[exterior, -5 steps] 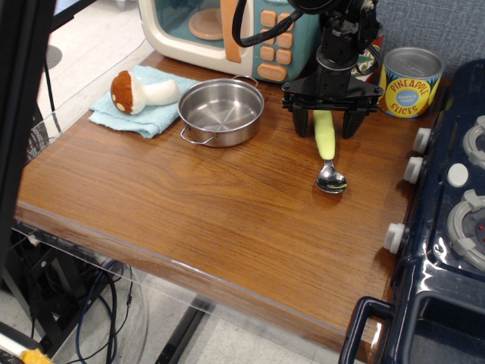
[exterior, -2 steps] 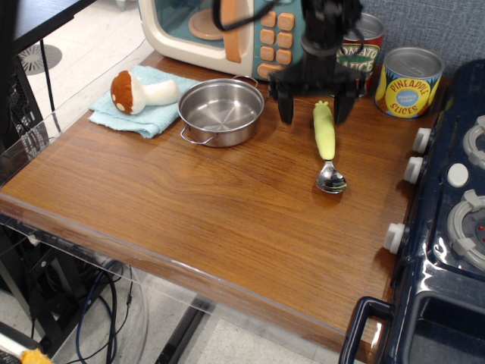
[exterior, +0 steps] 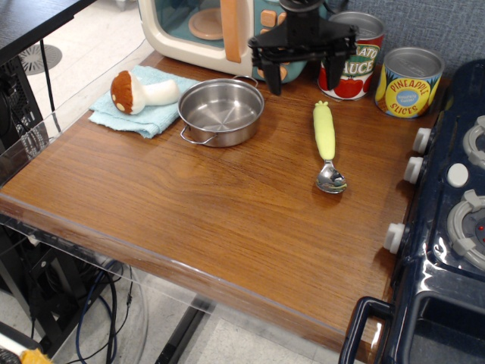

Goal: Move the spoon so that the handle in pointed toward the can of tomato sauce.

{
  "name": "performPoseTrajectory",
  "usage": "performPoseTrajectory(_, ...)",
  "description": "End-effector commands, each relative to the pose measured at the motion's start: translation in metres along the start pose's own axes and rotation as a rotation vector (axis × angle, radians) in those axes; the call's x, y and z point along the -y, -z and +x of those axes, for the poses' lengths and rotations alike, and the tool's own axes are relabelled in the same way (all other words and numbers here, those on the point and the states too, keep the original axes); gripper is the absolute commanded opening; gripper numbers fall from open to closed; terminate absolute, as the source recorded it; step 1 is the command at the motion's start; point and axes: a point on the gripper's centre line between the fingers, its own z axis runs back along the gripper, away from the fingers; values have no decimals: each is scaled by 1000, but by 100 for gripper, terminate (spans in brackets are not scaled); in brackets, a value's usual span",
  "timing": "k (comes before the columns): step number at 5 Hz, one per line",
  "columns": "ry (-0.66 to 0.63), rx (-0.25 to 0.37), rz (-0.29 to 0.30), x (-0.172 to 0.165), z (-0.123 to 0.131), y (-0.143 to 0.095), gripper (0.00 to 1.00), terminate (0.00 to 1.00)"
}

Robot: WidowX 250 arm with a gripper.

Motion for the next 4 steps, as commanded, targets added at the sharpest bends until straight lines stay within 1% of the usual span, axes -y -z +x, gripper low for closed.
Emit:
performPoseTrajectory(1,-3,67,-33,-1,-3,-32,100,0)
performPoseTrajectory(3,-3,67,-33,-1,-3,-32,100,0)
performPoseTrajectory(4,-3,67,-33,-1,-3,-32,100,100)
